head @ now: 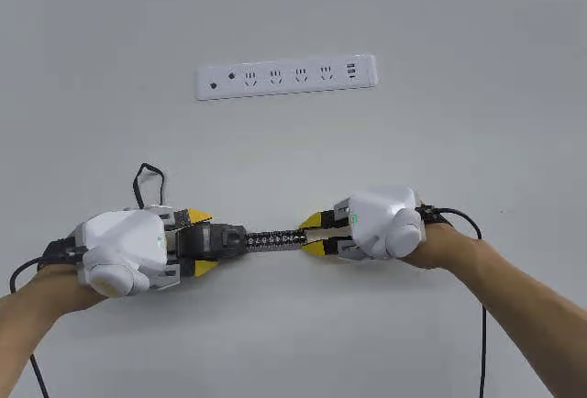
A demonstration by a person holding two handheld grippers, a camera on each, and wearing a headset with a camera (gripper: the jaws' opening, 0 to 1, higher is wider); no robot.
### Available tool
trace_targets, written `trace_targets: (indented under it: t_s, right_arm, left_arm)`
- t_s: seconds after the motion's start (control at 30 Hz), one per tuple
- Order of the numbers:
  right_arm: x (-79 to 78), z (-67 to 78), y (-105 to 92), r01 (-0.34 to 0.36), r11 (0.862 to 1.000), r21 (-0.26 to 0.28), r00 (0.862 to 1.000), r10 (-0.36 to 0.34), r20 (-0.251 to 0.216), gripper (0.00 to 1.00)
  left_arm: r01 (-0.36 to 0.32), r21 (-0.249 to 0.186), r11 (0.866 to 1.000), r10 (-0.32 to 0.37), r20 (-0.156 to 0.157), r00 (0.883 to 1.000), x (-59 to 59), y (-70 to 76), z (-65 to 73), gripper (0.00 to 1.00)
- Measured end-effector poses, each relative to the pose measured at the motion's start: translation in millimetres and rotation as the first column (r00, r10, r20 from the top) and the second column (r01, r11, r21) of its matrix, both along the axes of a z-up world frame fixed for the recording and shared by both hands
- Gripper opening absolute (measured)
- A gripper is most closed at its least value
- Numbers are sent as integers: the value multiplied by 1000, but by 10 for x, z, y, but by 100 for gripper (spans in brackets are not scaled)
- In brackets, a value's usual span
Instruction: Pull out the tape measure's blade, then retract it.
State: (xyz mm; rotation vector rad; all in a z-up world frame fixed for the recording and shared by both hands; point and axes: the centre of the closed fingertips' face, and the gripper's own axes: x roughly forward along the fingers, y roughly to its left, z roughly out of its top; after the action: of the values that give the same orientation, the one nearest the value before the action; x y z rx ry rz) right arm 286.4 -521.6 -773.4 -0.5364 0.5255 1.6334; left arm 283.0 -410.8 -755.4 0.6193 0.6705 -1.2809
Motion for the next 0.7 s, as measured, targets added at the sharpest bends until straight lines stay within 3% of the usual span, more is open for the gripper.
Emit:
trace_targets:
  t_s: [0.7]
  right_arm:
    - [36, 3, -350, 15, 1000, -15, 1000, -15, -7, 9]
  left_arm:
    - [7, 9, 1000, -7, -2, 1000, -4, -24, 12, 32]
